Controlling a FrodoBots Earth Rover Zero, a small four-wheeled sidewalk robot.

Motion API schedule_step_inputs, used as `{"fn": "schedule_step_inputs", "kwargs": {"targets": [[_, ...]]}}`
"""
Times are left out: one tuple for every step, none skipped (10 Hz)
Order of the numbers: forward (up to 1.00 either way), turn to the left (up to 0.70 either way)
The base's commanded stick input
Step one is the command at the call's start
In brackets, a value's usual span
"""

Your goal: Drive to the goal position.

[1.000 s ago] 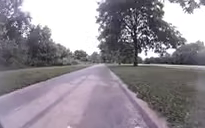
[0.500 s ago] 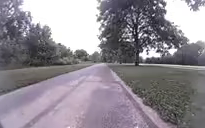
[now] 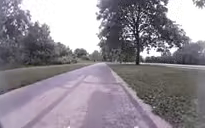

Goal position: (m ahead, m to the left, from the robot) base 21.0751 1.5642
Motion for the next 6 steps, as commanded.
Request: {"fn": "schedule_step_inputs", "kwargs": {"targets": [[0.68,0.0],[0.68,0.0],[0.68,0.0],[0.68,0.0],[0.68,0.0],[0.68,0.0]]}}
